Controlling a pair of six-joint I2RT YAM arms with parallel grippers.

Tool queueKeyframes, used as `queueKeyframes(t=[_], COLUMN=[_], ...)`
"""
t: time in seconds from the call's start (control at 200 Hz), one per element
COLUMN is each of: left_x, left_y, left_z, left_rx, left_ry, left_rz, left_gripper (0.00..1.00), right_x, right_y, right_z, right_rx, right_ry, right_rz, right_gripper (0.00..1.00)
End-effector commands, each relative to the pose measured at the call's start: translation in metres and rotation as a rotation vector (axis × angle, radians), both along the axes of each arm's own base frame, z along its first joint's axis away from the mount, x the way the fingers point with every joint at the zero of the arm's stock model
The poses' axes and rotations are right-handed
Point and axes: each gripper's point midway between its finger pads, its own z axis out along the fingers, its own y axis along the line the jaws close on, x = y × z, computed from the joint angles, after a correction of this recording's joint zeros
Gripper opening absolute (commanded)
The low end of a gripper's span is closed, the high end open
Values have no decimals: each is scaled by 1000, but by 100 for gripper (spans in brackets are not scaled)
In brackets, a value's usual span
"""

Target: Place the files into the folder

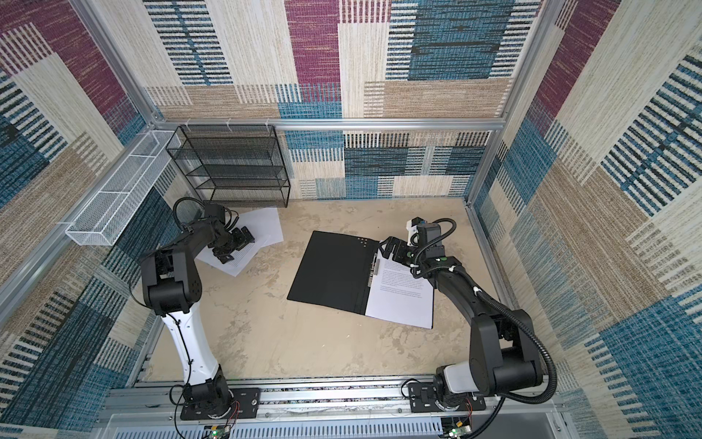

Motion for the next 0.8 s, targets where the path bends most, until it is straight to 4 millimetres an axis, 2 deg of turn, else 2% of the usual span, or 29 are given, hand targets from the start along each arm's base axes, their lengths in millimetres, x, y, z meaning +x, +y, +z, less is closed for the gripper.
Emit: queueKeyframes(t=[0.0, 0.13, 0.245, 0.416, 0.541, 0.671, 0.701, 0.796], left_x=[-48, -89, -137, -213, -260, -279, -278, -260], left_y=[-24, -41, -61, -93, -103, -98, -95, -84], left_z=[-24, -33, -38, -39, -33, -6, 3, 37], left_rx=[-102, -139, -177, -206, -240, -213, -199, -155], left_ry=[150, 191, 238, 306, 322, 280, 264, 166], left_rz=[31, 49, 57, 47, 77, 67, 62, 54], left_gripper=[99, 99, 99, 99, 99, 99, 99, 99], right_x=[7, 11, 14, 18, 18, 12, 11, 9], right_y=[5, 9, 20, 50, 77, 110, 117, 143], right_z=[16, 18, 22, 16, 6, 0, -2, -5], right_rx=[26, 39, 40, -13, -39, -28, -29, -33], right_ry=[-54, -64, -74, -61, -37, -26, -21, -19], right_rz=[19, 26, 57, 105, 130, 199, 215, 270], right_gripper=[100, 100, 100, 100, 100, 99, 100, 100])
